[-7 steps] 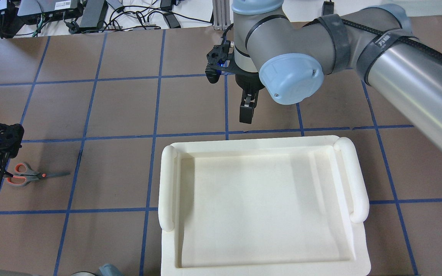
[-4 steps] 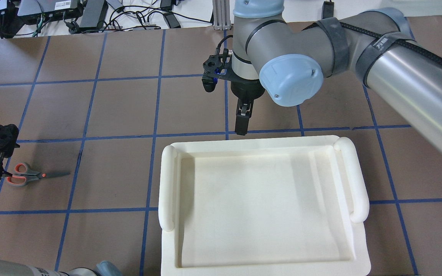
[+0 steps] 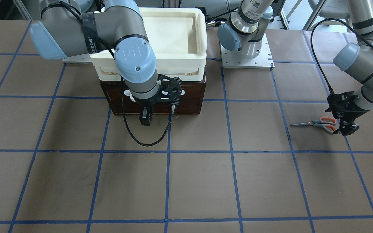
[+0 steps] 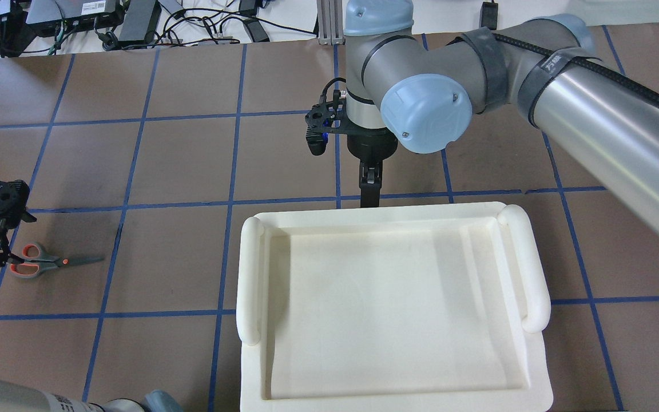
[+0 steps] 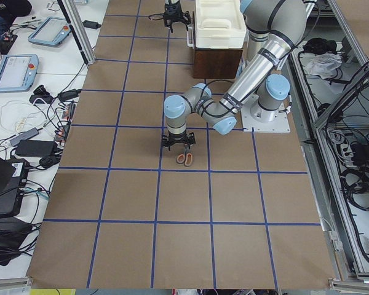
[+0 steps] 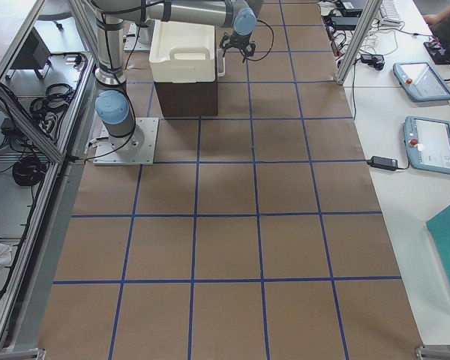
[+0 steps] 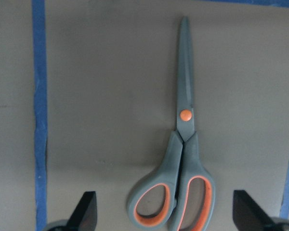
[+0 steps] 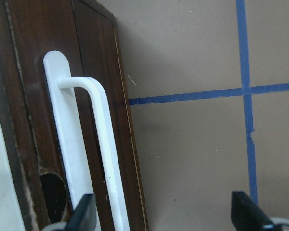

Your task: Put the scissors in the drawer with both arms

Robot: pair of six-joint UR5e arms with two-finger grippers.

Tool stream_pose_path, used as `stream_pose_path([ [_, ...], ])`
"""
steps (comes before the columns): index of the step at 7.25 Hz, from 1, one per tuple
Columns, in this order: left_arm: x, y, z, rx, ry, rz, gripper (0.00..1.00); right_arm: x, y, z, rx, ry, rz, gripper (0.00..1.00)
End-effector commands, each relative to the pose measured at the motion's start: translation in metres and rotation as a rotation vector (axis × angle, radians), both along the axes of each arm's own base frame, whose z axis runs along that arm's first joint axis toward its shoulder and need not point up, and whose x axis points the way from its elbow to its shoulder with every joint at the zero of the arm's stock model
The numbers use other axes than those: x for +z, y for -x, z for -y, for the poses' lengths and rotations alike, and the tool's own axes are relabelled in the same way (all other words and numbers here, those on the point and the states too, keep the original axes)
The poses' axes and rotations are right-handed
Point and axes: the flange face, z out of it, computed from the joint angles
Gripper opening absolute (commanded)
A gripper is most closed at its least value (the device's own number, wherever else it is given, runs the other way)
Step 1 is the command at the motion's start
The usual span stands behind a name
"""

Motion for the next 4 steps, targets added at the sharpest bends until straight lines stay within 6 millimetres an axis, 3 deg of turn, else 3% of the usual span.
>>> stream_pose_path([
  [1,-0.02,0.018,-0.016,-0.024,-0.017,-0.009,0.99,-0.008,0.0,0.009,0.006,-0.016,0.001,1.0],
  [4,-0.044,0.025,-0.032,-0.116,0.06,0.05,0.99,-0.013,0.0,0.006,-0.008,-0.035,-0.008,1.0],
])
